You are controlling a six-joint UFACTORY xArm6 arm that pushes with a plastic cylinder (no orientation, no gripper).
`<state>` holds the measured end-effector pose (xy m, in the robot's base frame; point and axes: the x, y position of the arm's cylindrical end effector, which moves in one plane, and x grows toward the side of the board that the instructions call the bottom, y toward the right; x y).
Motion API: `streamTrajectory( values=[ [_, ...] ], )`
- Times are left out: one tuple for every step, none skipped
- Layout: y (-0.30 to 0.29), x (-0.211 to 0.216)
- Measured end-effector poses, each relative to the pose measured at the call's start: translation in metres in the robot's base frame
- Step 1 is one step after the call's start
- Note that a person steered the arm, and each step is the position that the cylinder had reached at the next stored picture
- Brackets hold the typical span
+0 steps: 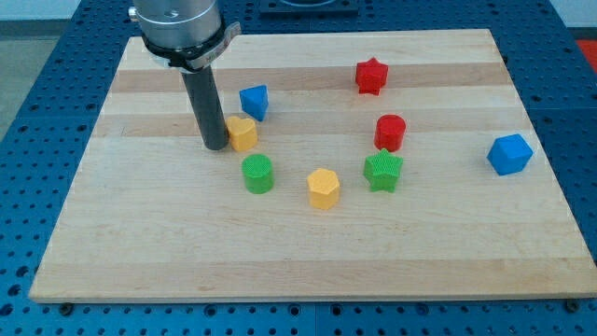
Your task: Place the yellow heart on the bottom right of the blue triangle
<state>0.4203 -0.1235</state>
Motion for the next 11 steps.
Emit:
streamTrajectory(
  values=[
    [0.006,0.000],
    [0.006,-0.001],
    [0.006,-0.011],
    [0.006,-0.023],
    [0.006,-0.035],
    [0.006,-0.039],
    [0.008,-0.042],
    [0.014,-0.042],
    [0.016,-0.041],
    [0.021,-0.041],
    [0.024,-0.049]
  ],
)
